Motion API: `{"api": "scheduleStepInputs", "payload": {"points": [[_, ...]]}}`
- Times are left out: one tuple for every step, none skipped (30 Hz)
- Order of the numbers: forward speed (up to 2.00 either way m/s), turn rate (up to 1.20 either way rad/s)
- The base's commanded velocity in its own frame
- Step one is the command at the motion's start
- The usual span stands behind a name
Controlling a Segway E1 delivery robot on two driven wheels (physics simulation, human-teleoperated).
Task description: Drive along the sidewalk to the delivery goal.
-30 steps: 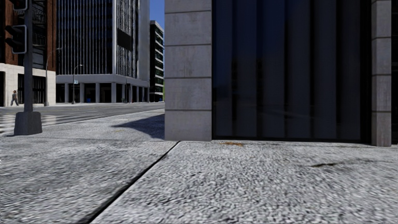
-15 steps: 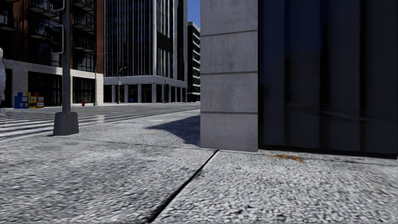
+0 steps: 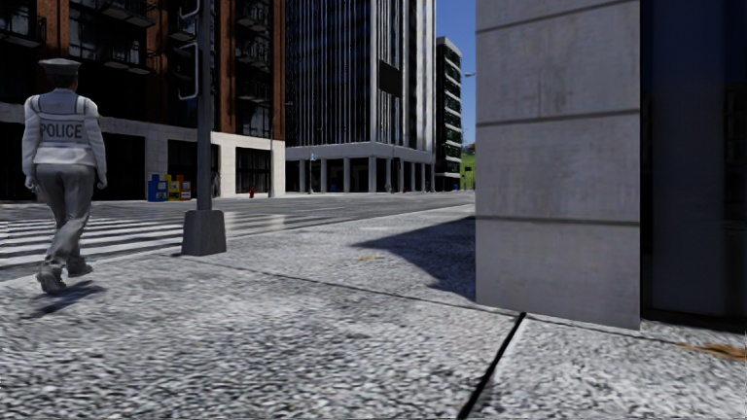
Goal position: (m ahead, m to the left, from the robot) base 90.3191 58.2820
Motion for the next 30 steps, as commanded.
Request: {"api": "scheduleStepInputs", "payload": {"points": [[1.34, 0.56], [1.34, 0.56], [1.34, 0.56], [1.34, 0.56], [1.34, 0.56], [1.34, 0.56], [1.34, 0.56], [1.34, 0.56], [1.34, 0.56], [1.34, 0.56], [1.34, 0.56], [1.34, 0.56], [1.34, 0.56], [1.34, 0.56], [1.35, 0.56], [1.35, 0.56], [1.35, 0.56], [1.35, 0.56], [1.35, 0.56], [1.35, 0.56], [1.35, 0.56], [1.35, 0.56], [1.35, 0.56], [1.35, 0.56], [1.35, 0.56], [1.35, 0.56], [1.35, 0.56], [1.35, 0.56], [1.35, 0.56], [1.35, 0.56]]}}
